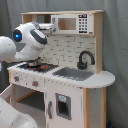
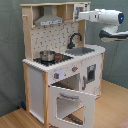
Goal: Play with the kitchen
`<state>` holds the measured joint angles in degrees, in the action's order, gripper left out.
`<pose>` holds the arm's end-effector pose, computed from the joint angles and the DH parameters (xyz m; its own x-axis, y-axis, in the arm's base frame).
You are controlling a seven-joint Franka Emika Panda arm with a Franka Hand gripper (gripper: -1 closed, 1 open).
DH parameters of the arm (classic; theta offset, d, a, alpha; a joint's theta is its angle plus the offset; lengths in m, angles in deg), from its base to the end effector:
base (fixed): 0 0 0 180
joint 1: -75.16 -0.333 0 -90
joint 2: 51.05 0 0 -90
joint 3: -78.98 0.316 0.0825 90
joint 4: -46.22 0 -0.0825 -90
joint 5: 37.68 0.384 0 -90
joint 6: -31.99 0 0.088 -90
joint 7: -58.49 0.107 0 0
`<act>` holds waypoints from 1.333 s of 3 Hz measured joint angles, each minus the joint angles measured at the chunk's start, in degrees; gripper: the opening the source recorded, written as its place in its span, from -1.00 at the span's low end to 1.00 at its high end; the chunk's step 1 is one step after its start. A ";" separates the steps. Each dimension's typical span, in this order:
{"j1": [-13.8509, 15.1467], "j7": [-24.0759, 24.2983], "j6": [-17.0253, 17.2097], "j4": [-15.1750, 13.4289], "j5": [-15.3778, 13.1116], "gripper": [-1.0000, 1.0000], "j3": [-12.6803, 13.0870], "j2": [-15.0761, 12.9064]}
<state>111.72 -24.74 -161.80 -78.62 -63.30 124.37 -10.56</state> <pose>0.3816 0.2641 0.7222 -0.0630 0.6873 -0.7236 -0.1868 0.7041 0.6850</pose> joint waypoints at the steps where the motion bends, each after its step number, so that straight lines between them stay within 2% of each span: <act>1: -0.35 0.82 0.46 2.29 1.06 1.00 -0.95 5.21; 2: 1.53 4.05 3.56 5.66 1.71 1.00 -0.05 7.86; 4: 7.88 12.83 4.43 9.18 1.80 1.00 4.06 10.24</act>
<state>119.60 -11.91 -157.36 -69.45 -61.50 128.43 -0.31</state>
